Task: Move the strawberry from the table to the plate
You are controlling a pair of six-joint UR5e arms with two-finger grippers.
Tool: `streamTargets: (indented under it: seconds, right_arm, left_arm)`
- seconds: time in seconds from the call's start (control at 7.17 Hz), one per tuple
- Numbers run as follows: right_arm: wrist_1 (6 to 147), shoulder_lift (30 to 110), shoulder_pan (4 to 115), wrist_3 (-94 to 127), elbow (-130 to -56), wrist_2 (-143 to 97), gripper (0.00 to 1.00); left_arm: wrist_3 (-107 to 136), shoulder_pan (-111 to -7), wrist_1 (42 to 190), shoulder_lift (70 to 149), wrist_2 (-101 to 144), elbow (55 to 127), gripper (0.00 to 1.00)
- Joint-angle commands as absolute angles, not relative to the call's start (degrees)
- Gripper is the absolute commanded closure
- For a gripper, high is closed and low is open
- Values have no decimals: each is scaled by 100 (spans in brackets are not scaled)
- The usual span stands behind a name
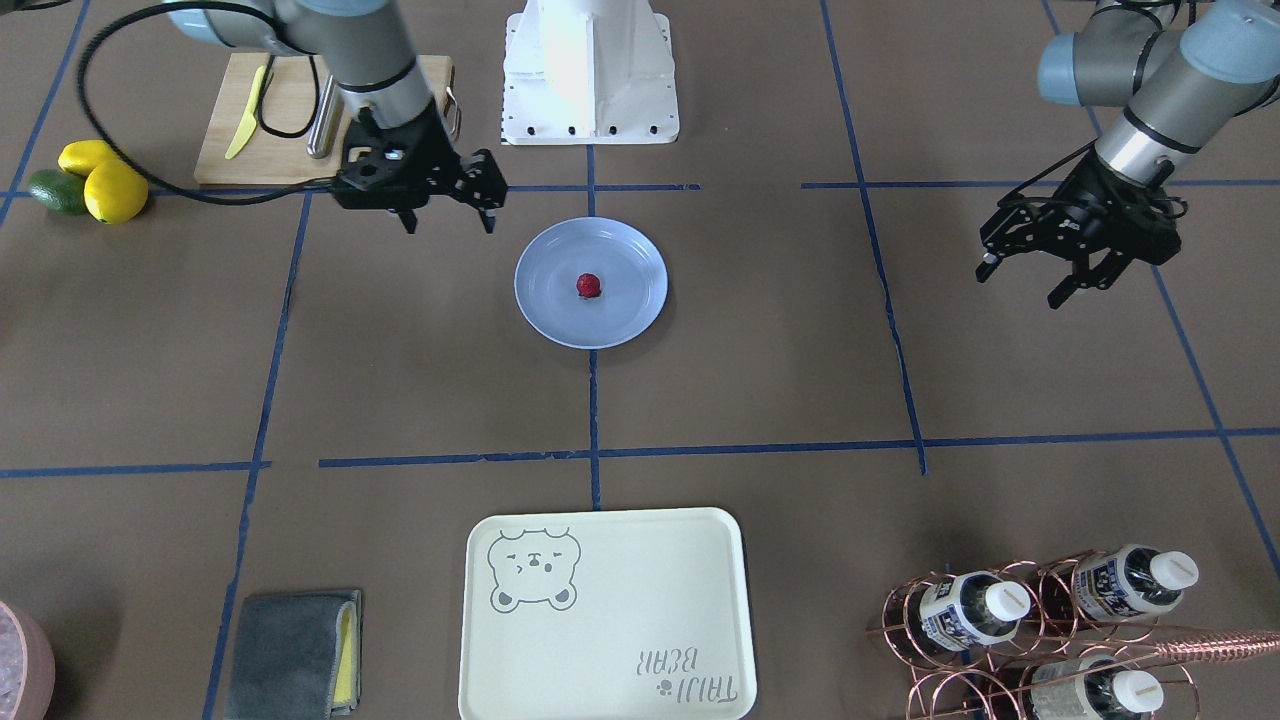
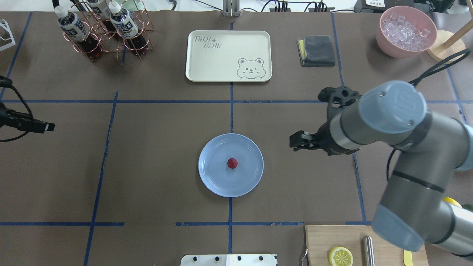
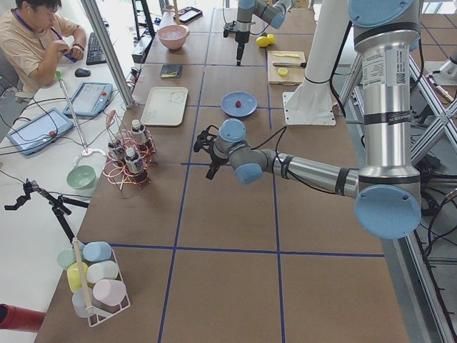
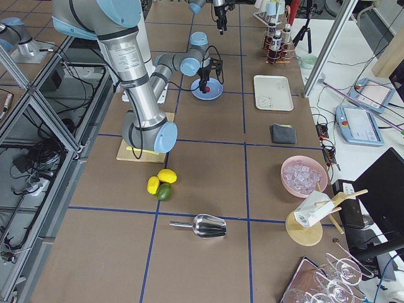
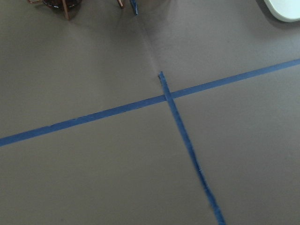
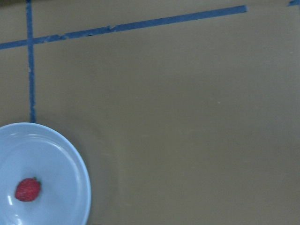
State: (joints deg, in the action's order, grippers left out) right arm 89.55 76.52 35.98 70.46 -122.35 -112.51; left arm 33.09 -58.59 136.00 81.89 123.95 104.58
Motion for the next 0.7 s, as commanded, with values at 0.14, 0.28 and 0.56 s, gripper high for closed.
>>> streamTargets:
  seconds: [0.14, 0.28, 0.56]
  right_arm:
    - [8738, 9532, 5748, 3843, -12429, -12484, 0]
    - [8719, 9797, 6627, 2718, -12149, -13142, 0]
    - [8815, 10325, 8061, 451, -11543, -13517, 0]
  left_arm:
    - [1019, -7571, 12978, 7963, 13376, 10038, 0]
    - [19, -8133, 12016, 8006, 13386, 10063, 0]
    - [-1331, -8908, 9436, 8809, 13377, 10116, 0]
